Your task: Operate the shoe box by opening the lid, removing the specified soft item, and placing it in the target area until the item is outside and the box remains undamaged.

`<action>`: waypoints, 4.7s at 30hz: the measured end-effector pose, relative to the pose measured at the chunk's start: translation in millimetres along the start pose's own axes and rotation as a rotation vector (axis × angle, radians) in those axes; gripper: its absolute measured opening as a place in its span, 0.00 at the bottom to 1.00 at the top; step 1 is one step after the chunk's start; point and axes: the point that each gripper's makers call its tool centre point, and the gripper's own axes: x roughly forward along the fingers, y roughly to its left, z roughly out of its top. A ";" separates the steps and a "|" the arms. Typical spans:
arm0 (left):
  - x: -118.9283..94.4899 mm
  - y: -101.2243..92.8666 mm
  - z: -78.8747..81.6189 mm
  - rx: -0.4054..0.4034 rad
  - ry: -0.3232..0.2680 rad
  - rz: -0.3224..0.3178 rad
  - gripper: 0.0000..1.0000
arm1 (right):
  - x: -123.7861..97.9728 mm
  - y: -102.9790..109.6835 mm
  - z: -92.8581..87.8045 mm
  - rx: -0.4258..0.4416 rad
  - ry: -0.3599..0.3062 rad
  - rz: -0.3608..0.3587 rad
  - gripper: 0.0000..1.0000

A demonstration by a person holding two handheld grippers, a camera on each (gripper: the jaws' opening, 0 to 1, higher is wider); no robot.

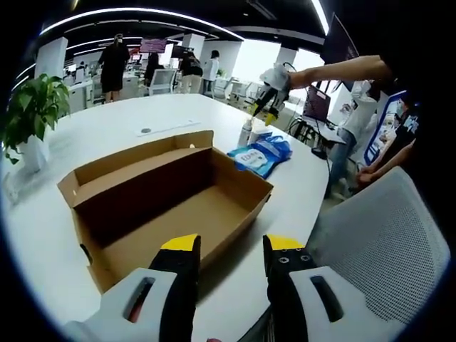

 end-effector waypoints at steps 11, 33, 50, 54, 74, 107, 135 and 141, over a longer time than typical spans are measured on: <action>-15.2 12.7 8.8 -0.040 -0.068 0.056 0.36 | -27.6 34.3 -4.2 0.396 -0.318 -0.012 0.37; -66.2 106.6 -16.3 -0.187 -0.090 0.450 0.35 | -20.9 119.8 85.7 0.479 -0.552 0.038 0.38; -49.2 134.7 -53.4 -0.318 0.069 0.556 0.31 | -9.4 118.4 140.3 0.439 -0.588 0.085 0.39; -46.1 139.9 -60.0 -0.354 0.098 0.589 0.27 | -6.5 115.7 149.9 0.431 -0.590 0.087 0.39; -34.8 140.0 -76.5 -0.421 0.207 0.668 0.06 | 14.0 40.5 203.6 0.620 -0.652 -0.031 0.37; -34.0 142.6 -79.5 -0.460 0.190 0.669 0.06 | 110.5 -18.9 243.0 0.866 -0.486 -0.074 0.27; -32.1 143.5 -80.3 -0.396 0.232 0.689 0.05 | 102.3 -14.5 238.1 0.942 -0.332 -0.147 0.00; -32.8 144.1 -80.6 -0.404 0.231 0.693 0.04 | 87.9 -16.7 238.2 0.945 -0.358 -0.153 0.00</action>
